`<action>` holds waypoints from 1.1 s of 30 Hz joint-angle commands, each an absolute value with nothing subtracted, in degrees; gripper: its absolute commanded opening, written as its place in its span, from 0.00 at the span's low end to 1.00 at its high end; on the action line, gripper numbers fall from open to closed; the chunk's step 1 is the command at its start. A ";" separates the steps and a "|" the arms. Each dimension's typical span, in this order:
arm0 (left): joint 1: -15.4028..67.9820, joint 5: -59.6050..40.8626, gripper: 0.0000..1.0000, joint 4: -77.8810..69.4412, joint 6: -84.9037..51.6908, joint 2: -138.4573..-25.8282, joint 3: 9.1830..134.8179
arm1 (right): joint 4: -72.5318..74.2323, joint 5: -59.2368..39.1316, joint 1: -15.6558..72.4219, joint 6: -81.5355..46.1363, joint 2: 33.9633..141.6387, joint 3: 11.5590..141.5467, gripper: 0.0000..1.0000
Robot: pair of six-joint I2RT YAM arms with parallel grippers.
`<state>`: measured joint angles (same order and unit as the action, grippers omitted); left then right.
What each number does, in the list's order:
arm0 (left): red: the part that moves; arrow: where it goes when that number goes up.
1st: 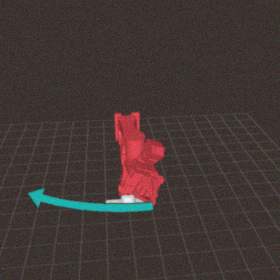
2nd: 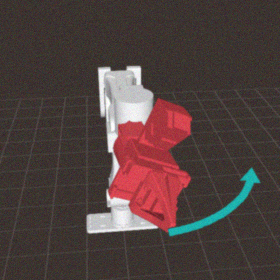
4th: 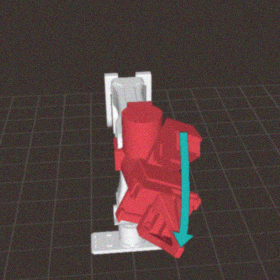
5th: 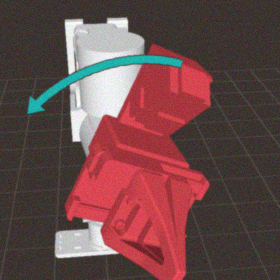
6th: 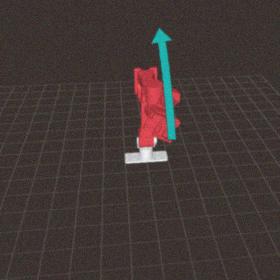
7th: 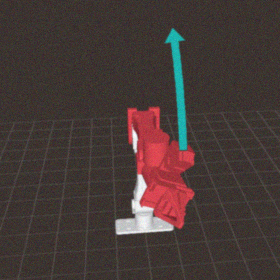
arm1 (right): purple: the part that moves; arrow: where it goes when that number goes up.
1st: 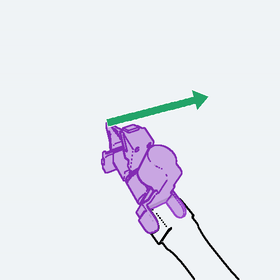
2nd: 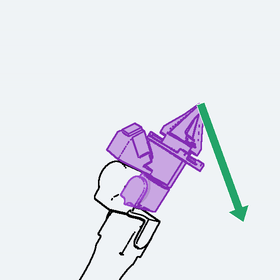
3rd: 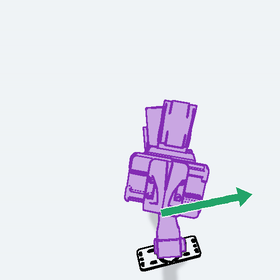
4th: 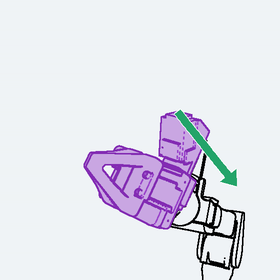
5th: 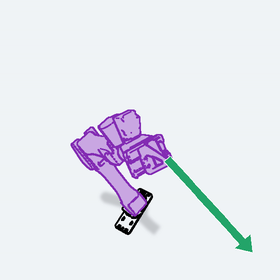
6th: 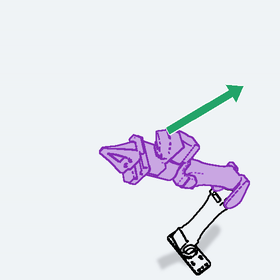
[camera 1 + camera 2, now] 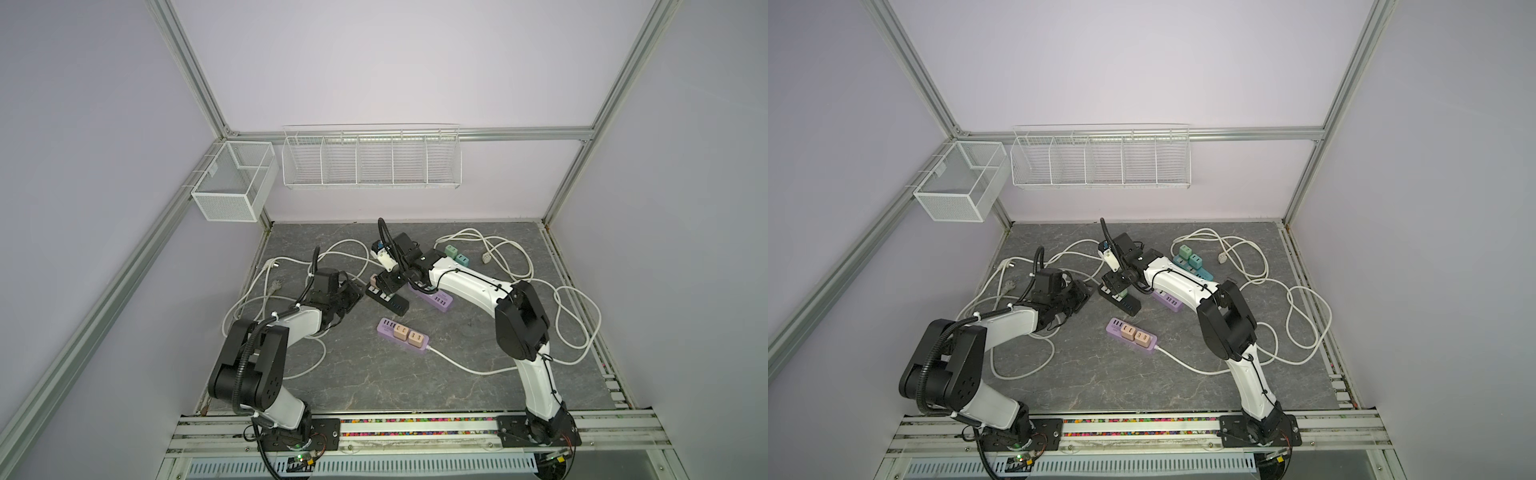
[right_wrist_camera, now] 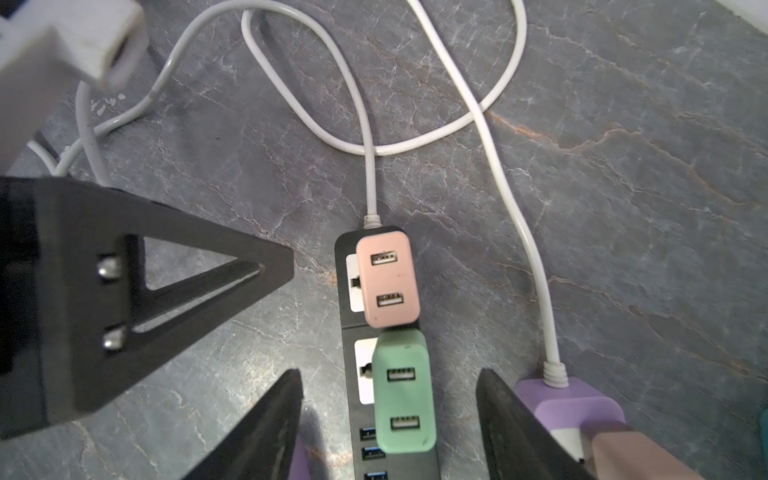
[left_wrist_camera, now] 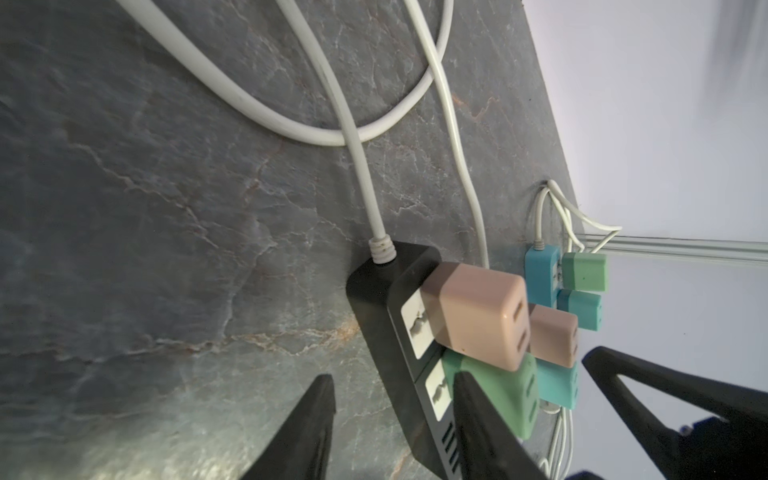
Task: Pull the plug off the socket
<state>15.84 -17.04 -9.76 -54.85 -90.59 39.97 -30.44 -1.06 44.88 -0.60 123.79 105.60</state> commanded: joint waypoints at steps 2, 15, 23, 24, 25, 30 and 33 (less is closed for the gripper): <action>16.50 -18.52 0.42 -12.93 -55.56 -93.32 42.45 | -33.02 -0.58 45.30 -0.35 126.66 109.84 0.66; 16.88 -19.40 0.34 -14.85 -55.92 -99.17 45.23 | -35.23 -0.17 45.44 1.51 132.67 117.06 0.58; 16.85 -19.07 0.30 -14.27 -55.46 -101.93 46.05 | -36.30 -0.50 45.48 2.26 135.56 120.26 0.53; 16.85 -19.15 0.29 -14.39 -55.37 -102.24 45.96 | -36.42 -0.53 45.44 2.30 135.82 120.60 0.53; 16.87 -19.16 0.29 -14.49 -55.43 -102.44 45.85 | -36.57 -0.54 45.44 2.37 136.11 121.03 0.52; 16.87 -18.80 0.28 -14.29 -55.29 -103.09 45.21 | -37.59 -0.56 45.49 2.99 137.64 122.84 0.51; 16.87 -18.21 0.26 -13.68 -55.23 -103.02 44.65 | -37.76 -0.77 45.44 3.23 138.45 123.71 0.49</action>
<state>16.67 -19.33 -14.87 -55.27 -101.69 44.95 -36.27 -0.25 45.17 1.78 137.03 121.86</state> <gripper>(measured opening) 0.267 0.493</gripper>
